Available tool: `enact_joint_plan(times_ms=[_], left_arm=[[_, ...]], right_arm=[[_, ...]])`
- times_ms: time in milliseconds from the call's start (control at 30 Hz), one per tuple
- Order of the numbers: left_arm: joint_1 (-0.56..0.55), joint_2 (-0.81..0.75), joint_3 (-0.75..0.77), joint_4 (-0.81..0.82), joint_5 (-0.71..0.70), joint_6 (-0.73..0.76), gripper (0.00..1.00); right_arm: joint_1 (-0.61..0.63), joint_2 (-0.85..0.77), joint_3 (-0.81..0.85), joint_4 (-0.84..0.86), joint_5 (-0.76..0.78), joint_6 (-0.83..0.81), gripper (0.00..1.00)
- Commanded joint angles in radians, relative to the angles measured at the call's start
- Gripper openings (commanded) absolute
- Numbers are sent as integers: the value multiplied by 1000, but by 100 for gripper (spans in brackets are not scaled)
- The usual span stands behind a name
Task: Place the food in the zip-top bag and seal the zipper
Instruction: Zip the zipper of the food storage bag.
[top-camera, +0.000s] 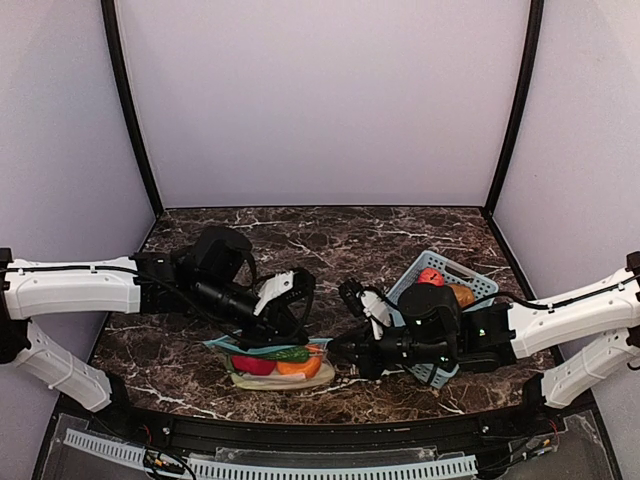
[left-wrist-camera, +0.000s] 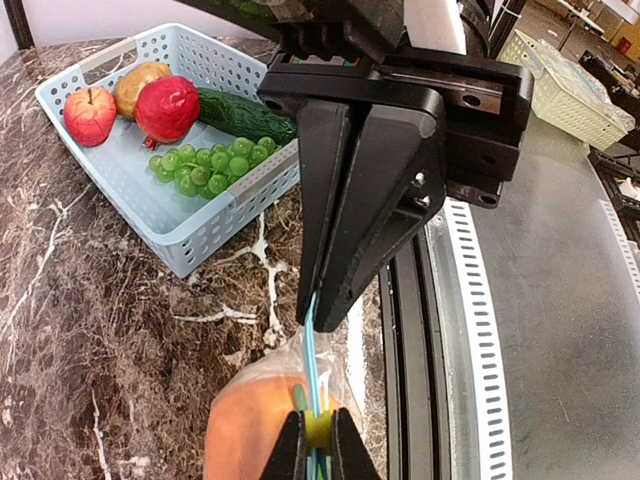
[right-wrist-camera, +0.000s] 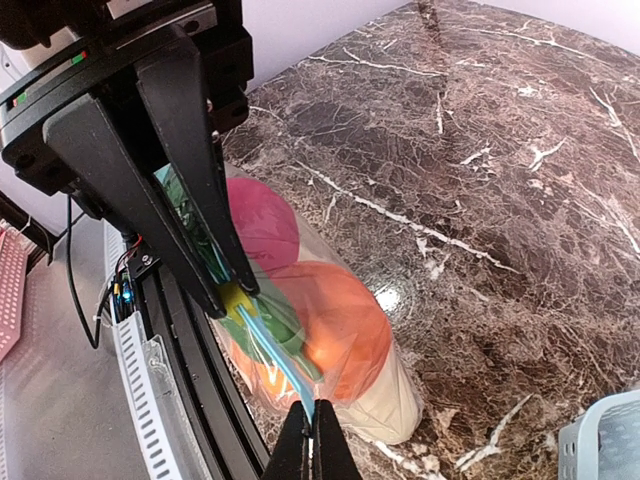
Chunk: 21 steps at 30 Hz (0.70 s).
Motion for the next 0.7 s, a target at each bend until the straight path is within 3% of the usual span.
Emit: enact_joint_plan(times_ms=[0, 667], left_arm=[[18, -65, -24, -124, -17, 8, 1], [62, -165, -96, -157, -57, -26, 1]], right_arm=[[-20, -26, 4, -83, 109, 12, 0], [-52, -83, 2, -234, 256, 63, 0]])
